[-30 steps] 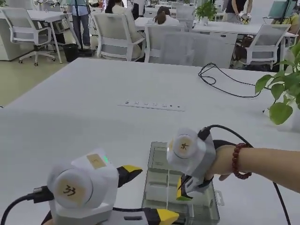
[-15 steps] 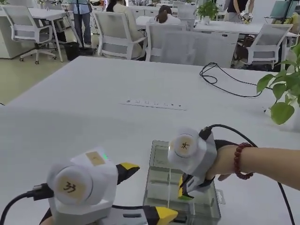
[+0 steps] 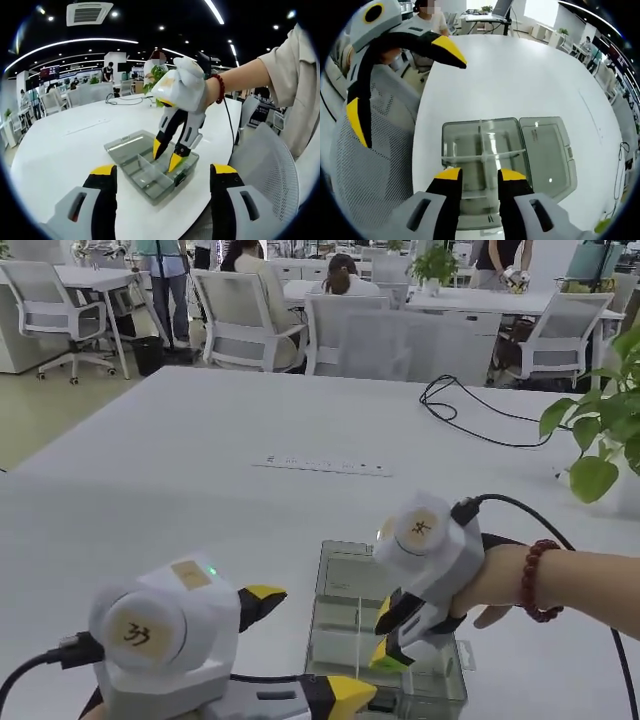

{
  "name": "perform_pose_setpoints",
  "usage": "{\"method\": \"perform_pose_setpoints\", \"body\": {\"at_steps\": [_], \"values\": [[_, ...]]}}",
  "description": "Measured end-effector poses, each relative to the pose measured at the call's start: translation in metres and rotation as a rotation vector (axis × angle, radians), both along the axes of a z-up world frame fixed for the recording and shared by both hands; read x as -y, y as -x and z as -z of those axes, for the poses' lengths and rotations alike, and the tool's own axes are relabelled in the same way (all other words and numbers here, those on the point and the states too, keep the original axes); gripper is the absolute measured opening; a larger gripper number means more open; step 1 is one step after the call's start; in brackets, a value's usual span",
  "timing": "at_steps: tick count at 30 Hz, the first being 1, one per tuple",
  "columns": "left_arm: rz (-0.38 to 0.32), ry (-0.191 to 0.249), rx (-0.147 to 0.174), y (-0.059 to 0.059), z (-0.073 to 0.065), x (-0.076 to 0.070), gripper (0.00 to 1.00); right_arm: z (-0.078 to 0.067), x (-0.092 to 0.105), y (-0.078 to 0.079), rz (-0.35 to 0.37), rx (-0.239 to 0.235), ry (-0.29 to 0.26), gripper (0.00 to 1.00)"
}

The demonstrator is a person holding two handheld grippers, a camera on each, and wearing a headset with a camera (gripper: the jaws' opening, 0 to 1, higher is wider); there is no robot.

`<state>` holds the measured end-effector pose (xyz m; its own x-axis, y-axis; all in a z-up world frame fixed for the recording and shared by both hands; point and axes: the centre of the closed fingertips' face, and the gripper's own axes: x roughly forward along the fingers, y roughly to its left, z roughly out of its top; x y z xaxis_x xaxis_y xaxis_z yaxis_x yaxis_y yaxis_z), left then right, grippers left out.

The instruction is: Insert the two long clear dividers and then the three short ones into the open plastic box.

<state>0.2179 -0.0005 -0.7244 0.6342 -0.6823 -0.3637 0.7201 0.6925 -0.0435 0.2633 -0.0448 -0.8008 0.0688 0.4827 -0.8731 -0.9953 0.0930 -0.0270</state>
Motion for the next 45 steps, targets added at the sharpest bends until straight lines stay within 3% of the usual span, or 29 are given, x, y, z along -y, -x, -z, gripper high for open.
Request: {"method": "perform_pose_setpoints", "body": {"at_steps": [10,16,21,27,45], "values": [[-0.027,0.011,0.0,0.001,-0.004,-0.003,0.79,-0.02,0.029,0.005,0.045,0.004,-0.058,0.36],[-0.047,0.042,-0.015,0.002,-0.005,-0.002,0.79,-0.025,0.052,0.008,0.082,0.008,-0.069,0.4],[-0.049,0.029,-0.019,0.003,-0.003,0.001,0.79,-0.026,0.073,0.012,0.117,0.002,-0.08,0.43],[-0.054,0.021,-0.029,0.005,0.0,0.002,0.79,-0.025,0.1,0.013,0.147,0.004,-0.075,0.45],[-0.073,0.001,-0.03,0.005,0.002,0.001,0.77,-0.008,0.181,0.004,0.181,-0.002,0.017,0.49]]}}
